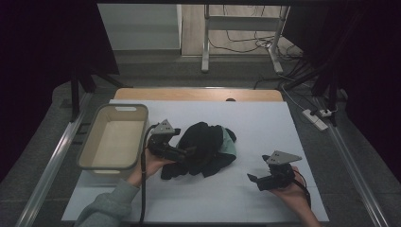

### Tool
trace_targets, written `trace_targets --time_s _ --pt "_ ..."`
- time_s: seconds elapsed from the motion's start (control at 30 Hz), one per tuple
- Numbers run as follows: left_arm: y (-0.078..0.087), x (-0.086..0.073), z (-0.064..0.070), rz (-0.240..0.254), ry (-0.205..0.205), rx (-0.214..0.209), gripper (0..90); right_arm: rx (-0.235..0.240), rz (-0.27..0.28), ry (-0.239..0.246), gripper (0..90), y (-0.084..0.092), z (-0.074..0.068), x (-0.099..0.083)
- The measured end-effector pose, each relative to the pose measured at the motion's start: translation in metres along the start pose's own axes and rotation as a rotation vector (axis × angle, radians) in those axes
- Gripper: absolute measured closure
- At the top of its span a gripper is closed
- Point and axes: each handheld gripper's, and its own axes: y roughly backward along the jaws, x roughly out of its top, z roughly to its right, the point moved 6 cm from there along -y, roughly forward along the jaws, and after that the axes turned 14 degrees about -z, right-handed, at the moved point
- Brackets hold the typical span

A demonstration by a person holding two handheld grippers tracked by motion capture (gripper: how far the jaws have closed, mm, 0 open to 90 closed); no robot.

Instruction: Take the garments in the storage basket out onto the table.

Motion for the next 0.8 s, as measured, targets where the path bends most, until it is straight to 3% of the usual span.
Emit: trace_targets --time_s 0.13,0.37,0.5,0.8 --pt "0.013 -0.009 0.003 -0.004 0.013 0.012 5.9 -0.001 0.014 -0.004 7.2 0.002 0.0 0.001" --pt "0.033 -0.035 0.012 -0.052 -0.029 0.137 8.0 0.014 0.038 -0.012 7.3 0.005 0.0 0.002" --pt "0.045 -0.05 0.012 -0.048 0.003 0.138 8.2 0.017 0.046 -0.012 7.3 0.006 0.0 0.002" --pt "0.074 -0.095 0.006 -0.046 0.073 0.183 8.7 0.021 0.059 -0.014 7.3 0.007 0.0 0.003"
